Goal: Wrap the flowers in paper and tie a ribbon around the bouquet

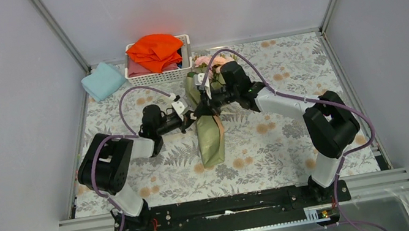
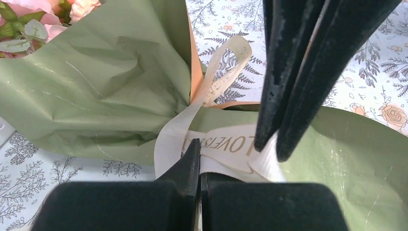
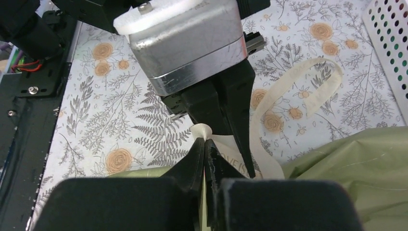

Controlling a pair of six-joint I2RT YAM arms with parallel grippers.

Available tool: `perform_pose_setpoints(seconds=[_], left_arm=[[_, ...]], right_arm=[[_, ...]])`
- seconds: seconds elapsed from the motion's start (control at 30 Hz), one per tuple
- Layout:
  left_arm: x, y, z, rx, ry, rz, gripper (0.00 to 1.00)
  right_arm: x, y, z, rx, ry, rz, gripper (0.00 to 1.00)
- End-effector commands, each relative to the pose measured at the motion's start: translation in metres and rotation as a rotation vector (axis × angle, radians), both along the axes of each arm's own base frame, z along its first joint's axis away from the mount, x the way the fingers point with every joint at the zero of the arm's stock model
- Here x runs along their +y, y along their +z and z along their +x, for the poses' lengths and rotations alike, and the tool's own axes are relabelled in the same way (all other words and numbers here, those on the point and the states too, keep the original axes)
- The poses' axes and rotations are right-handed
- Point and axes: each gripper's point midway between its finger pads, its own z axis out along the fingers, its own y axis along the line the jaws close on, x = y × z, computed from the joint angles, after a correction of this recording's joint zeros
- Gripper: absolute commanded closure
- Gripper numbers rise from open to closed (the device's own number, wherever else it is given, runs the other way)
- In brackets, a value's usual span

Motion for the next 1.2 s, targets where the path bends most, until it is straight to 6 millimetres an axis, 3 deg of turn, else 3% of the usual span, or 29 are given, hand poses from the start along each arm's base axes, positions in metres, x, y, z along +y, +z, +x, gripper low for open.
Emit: perform_pose_setpoints(seconds=[0.0,0.07,0.1,0.13,0.17,0.33,0.47,0.6,0.67,0.73,0.8,1.03,1.17], left_arm=[[-0.003,0.010,0.008,-0.054,-0.002,0.005,1.00],[-0.002,0.011,0.011,-0.059,0.005,0.017,1.00],[-0.001,0.011,0.013,-0.053,0.023,0.021,0.91],[0.001,0.014,0.015,-0.057,0.039,0.022,0.69],[0.002,0.017,0.017,-0.067,0.047,0.032,0.53],[0.007,0.028,0.004,-0.019,-0.077,0.125,0.03],[0.036,0.041,0.014,-0.001,-0.063,0.330,0.01],[0.094,0.058,0.030,0.230,0.102,0.424,0.02],[0.124,0.065,0.048,0.389,0.251,0.455,0.12],[0.154,0.062,0.074,0.550,0.485,0.492,0.29],[0.182,0.050,0.095,0.677,0.719,0.528,0.33],[0.185,-0.003,0.153,0.706,0.918,0.394,0.07],[0.196,-0.044,0.170,0.738,0.995,0.438,0.06]], right_arm=[[0.003,0.013,-0.001,-0.020,0.011,0.015,1.00],[-0.003,0.014,0.008,0.005,-0.041,-0.002,1.00],[-0.007,0.014,0.012,0.025,-0.067,-0.001,1.00],[-0.010,0.018,0.019,0.028,-0.100,0.017,1.00],[-0.014,0.019,0.024,0.034,-0.131,0.033,1.00],[-0.020,0.019,0.040,0.037,-0.212,0.055,1.00],[-0.020,0.017,0.046,0.041,-0.232,0.051,1.00],[-0.018,0.015,0.050,0.055,-0.245,0.051,1.00],[-0.018,0.015,0.050,0.062,-0.248,0.055,1.00],[-0.018,0.015,0.050,0.060,-0.250,0.059,1.00],[-0.018,0.014,0.050,0.059,-0.249,0.058,1.00],[-0.015,0.014,0.049,0.095,-0.256,0.055,1.00],[-0.014,0.011,0.048,0.113,-0.269,0.042,1.00]])
